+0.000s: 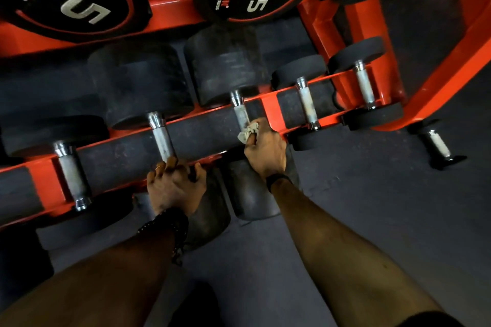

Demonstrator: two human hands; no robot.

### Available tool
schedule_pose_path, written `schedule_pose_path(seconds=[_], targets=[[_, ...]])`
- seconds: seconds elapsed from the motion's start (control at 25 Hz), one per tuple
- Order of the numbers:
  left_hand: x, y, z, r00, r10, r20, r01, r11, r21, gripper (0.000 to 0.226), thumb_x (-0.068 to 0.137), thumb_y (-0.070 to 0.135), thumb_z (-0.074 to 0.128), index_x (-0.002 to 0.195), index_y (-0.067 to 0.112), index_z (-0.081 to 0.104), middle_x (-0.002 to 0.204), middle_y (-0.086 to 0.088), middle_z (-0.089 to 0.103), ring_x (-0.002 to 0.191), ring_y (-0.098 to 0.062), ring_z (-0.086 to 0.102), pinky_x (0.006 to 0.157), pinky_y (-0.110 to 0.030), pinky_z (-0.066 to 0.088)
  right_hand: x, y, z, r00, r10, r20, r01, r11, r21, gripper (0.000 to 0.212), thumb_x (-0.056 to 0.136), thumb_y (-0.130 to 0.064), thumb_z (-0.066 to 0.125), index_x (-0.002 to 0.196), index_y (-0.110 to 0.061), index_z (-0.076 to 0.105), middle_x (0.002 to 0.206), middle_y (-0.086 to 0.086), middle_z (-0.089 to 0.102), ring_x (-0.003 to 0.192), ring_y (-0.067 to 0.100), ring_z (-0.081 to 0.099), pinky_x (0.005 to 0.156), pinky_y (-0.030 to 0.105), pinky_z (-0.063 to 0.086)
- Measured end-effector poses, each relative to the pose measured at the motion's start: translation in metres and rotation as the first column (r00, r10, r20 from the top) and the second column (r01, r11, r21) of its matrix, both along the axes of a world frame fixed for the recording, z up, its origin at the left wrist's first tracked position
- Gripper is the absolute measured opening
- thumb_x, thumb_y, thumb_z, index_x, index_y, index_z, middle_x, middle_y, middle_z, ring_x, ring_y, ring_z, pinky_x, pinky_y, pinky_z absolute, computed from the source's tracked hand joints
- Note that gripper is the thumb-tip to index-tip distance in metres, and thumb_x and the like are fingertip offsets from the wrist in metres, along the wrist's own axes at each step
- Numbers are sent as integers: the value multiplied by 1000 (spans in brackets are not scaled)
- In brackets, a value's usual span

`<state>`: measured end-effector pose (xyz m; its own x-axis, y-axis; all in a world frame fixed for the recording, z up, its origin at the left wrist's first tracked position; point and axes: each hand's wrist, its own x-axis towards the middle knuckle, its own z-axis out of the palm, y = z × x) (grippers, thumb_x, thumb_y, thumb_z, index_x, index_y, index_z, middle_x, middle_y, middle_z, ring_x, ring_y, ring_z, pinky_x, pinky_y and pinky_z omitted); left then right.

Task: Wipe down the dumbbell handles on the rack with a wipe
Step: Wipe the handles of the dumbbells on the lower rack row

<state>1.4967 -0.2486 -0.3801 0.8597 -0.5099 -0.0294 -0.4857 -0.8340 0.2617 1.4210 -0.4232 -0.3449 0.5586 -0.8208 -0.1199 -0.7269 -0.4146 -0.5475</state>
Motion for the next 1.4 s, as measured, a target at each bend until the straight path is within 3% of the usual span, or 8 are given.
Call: schedule_pose_path(seconds=[0.44,0.72,0.96,1.12,1.28,1.4], targets=[[2,2,5,997,-6,-78,7,1000,5,45,82,49,47,62,11,61,66,-12,56,78,-35,58,77,-42,41,6,7,-4,992,34,-118,-42,997,-70,29,83,-14,55,112,-18,54,93,11,69,92,41,63,80,43,43],[2,4,3,997,-17,-80,18,1000,16,43,84,47,50,65,10,60,73,-12,55,81,-36,56,74,-42,39,6,10,-2,987,56,-154,-79,986,-148,31,85,-12,55,116,-13,54,93,13,67,86,41,63,75,43,43],[1,2,5,996,-2,-95,8,998,55,42,86,46,52,70,8,64,82,-14,61,86,-37,56,76,-44,38,5,10,-7,985,99,-138,-126,972,-198,30,80,-10,58,110,-12,59,98,14,63,72,41,64,63,42,46],[1,3,8,995,-16,-98,23,997,78,41,87,47,51,75,10,64,85,-12,62,90,-37,55,78,-45,36,6,9,-13,982,137,-131,-170,944,-284,32,76,-27,42,102,-12,56,95,11,60,65,34,62,55,30,32],[2,3,9,994,-11,-113,20,997,80,40,88,46,52,76,10,64,86,-12,61,90,-37,55,77,-45,37,7,6,-17,986,106,-127,-141,939,-315,28,80,-35,47,89,-9,53,93,11,58,73,33,61,51,29,33],[2,3,10,992,6,-124,5,997,82,39,87,47,52,75,11,64,87,-12,61,90,-37,54,77,-45,38,6,4,-20,984,119,-132,-157,932,-326,23,75,-27,57,89,-8,55,91,11,57,75,31,60,52,28,34]])
